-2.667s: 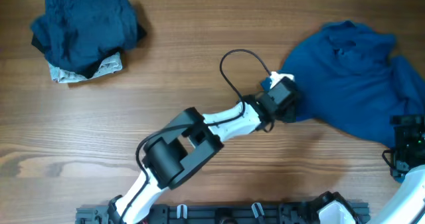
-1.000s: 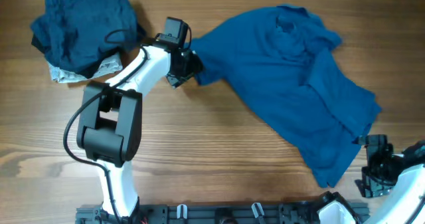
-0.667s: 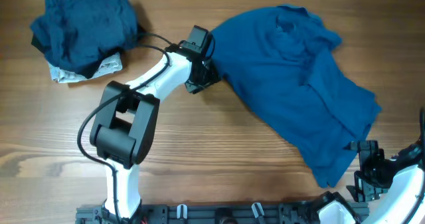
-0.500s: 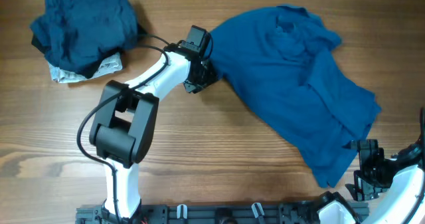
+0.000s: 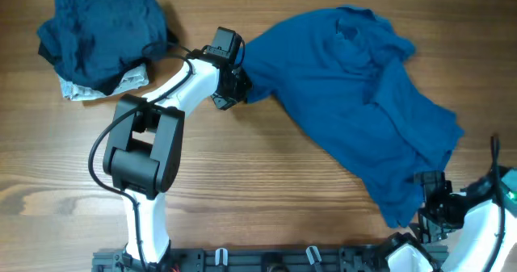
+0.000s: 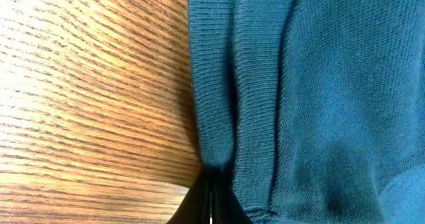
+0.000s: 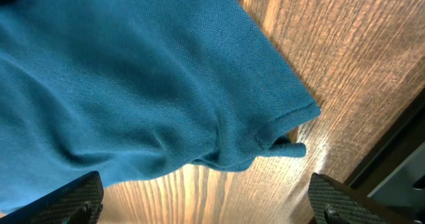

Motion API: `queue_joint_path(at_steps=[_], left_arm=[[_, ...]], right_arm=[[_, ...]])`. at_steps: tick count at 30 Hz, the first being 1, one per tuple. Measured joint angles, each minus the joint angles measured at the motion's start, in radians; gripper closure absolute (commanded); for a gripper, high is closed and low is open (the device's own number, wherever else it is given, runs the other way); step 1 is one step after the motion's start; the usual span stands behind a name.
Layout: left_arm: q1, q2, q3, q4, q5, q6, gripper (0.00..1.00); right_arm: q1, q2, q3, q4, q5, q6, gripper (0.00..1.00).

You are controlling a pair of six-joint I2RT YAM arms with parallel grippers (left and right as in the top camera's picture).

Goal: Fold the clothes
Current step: 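Reach the right gripper to the shirt's lower right corner and grasp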

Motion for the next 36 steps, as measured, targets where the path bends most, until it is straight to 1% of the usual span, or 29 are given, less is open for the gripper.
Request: queue_joint_path(at_steps=[6, 10, 14, 18, 20, 22, 25, 27, 28, 30, 32, 33, 36], left_arm=[[0.000, 0.000, 0.000, 0.000, -0.003, 0.000, 0.96], [0.000, 0.000, 0.000, 0.001, -0.003, 0.000, 0.96], [0.000, 0.000, 0.000, 0.001, -0.003, 0.000, 0.96], [0.000, 0.000, 0.000, 0.002, -0.003, 0.000, 0.96], [0.000, 0.000, 0.000, 0.002, -0.003, 0.000, 0.96], [0.000, 0.000, 0.000, 0.002, -0.003, 0.000, 0.96], [0.000, 0.000, 0.000, 0.003, -0.003, 0.000, 0.96], [0.000, 0.000, 0.000, 0.006, -0.003, 0.000, 0.96], [0.000, 0.000, 0.000, 0.010, -0.003, 0.000, 0.96], [0.000, 0.000, 0.000, 0.012, -0.003, 0.000, 0.96], [0.000, 0.000, 0.000, 0.012, -0.003, 0.000, 0.96], [0.000, 0.000, 0.000, 0.012, -0.003, 0.000, 0.96], [0.000, 0.000, 0.000, 0.014, -0.003, 0.006, 0.96]], right_arm=[[0.114, 0.004, -0.002, 0.066, 0.045, 0.097, 0.00], [0.184, 0.045, -0.002, 0.095, 0.084, 0.173, 0.00], [0.216, 0.159, -0.015, 0.161, 0.100, 0.203, 0.00], [0.218, 0.276, -0.047, 0.229, 0.110, 0.206, 0.00], [0.218, 0.307, -0.052, 0.251, 0.111, 0.207, 0.01], [0.218, 0.336, -0.047, 0.257, 0.113, 0.217, 0.07], [0.218, 0.342, -0.047, 0.261, 0.126, 0.230, 0.12], [0.218, 0.342, -0.047, 0.265, 0.128, 0.233, 0.20], [0.218, 0.342, -0.047, 0.268, 0.130, 0.235, 0.28], [0.218, 0.342, -0.047, 0.274, 0.134, 0.240, 0.57], [0.218, 0.340, -0.045, 0.280, 0.145, 0.245, 0.89], [0.218, 0.340, -0.045, 0.282, 0.150, 0.243, 0.96], [0.218, 0.336, -0.040, 0.296, 0.156, 0.238, 0.96]])
